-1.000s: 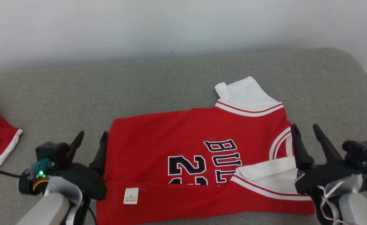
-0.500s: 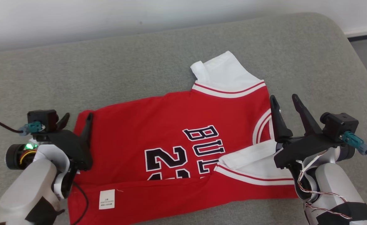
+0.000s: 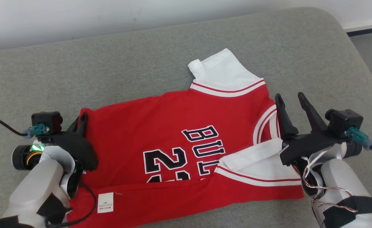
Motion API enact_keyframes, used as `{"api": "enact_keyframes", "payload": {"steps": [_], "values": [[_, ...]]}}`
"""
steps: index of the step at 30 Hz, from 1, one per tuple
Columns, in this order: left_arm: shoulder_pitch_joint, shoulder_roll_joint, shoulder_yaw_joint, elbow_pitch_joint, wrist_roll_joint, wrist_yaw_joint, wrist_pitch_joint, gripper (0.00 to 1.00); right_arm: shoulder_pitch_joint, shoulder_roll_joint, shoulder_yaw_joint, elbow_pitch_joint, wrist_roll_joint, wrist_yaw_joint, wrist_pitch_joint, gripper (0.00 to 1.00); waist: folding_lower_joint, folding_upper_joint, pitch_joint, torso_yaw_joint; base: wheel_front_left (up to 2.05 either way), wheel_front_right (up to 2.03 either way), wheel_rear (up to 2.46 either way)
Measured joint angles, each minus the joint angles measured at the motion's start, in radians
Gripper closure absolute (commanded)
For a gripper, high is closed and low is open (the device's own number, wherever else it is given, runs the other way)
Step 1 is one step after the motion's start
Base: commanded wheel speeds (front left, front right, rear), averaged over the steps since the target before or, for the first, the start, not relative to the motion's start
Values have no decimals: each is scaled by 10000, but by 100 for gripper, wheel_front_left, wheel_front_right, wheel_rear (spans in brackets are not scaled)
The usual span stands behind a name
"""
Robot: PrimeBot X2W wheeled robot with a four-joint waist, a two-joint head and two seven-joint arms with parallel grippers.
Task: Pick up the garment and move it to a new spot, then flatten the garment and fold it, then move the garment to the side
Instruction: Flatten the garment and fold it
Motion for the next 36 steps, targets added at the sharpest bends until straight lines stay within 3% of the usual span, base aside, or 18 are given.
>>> {"api": "enact_keyframes", "payload": {"steps": [6,16,23,36], "values": [[-142,-105,12,-341,213,-15,-686,100,-939,-222,150,621,117,0,420,0,0,0,-6,388,0,0,0],[-137,-307,-219,-2514,915,458,-905,100,-4478,-767,259,4255,-328,2,1396,0,0,0,640,1310,0,0,0],[-311,-608,-525,-3340,1170,577,-844,100,-6259,-1081,-6,6537,-719,0,1503,0,0,0,1182,2112,0,0,0],[-548,-924,-828,-4010,1350,646,-802,100,-7521,-1574,-263,8199,-1756,2,1436,0,1,0,2182,3254,0,0,0]]}}
